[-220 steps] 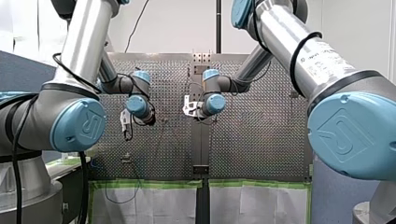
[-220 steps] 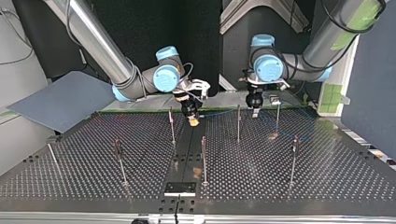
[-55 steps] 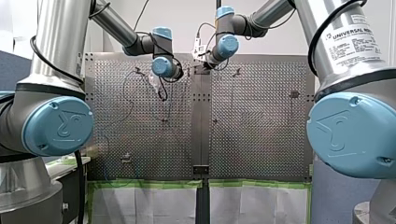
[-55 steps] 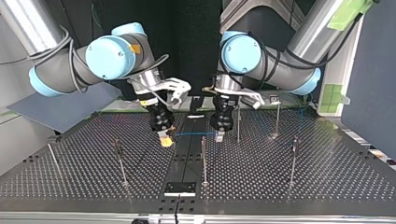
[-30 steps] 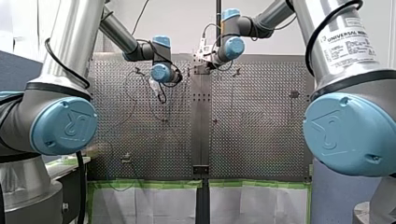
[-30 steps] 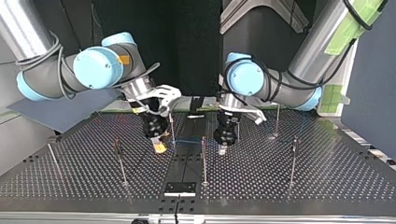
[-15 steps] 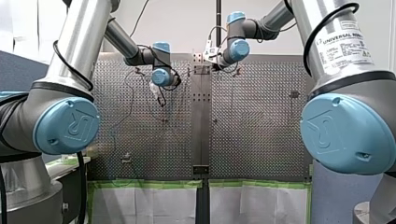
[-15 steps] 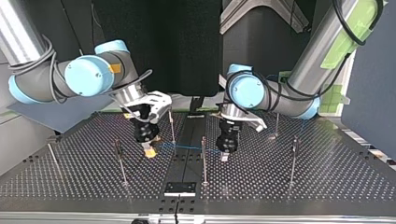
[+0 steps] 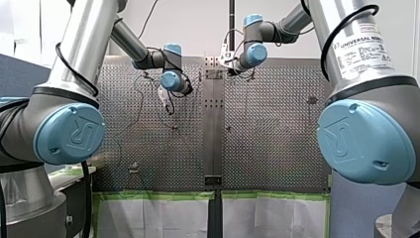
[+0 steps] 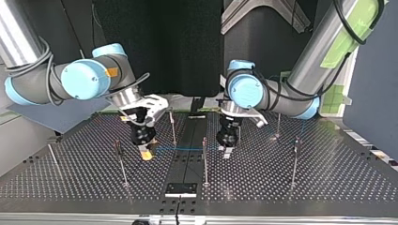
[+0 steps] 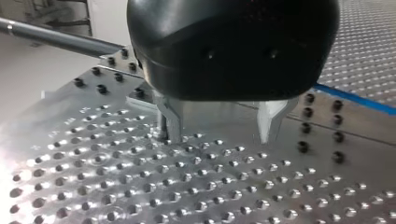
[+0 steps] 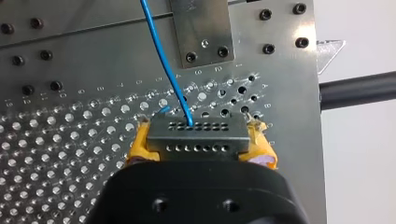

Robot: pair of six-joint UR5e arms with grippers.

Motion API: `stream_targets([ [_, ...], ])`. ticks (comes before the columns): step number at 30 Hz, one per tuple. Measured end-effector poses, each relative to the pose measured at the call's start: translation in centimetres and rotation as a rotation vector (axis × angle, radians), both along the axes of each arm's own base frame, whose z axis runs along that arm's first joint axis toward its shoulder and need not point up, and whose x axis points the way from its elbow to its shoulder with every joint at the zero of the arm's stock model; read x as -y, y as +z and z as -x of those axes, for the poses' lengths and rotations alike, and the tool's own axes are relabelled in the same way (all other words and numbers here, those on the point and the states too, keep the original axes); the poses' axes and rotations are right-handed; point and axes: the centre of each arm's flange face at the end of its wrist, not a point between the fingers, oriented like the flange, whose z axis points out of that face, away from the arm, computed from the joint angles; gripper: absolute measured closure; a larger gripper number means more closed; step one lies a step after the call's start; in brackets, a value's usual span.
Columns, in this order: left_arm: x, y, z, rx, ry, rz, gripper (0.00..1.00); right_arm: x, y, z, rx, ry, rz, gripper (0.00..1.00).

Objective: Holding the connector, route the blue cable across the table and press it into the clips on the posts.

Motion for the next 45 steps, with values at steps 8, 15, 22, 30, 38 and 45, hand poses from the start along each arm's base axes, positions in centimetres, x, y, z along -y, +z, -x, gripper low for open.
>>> stream_targets([
  [8,-0.8,1.3,2.5,-0.033,0.023,-0.011,0.0,0.4,0.0,0.5,-0.002,-0.009,0.001,1.0],
  [15,-0.7,2.8,5.4,-0.036,-0.024,0.006,0.0,0.9,0.0,1.0,-0.001,-0.02,0.0,1.0],
  [22,-0.5,3.8,8.1,-0.028,-0.104,0.03,0.0,1.3,0.1,1.4,0.001,-0.029,-0.001,1.0],
  [30,0.2,5.1,10.8,-0.013,-0.175,0.051,0.0,1.4,0.4,1.7,0.004,-0.032,0.002,1.0],
  [38,1.4,7.7,12.9,0.057,-0.196,0.037,0.0,1.3,1.2,2.2,0.012,-0.037,0.013,1.0],
  [45,3.5,9.5,13.4,0.099,-0.193,0.04,0.0,1.4,1.5,2.5,0.013,-0.041,0.014,1.0],
])
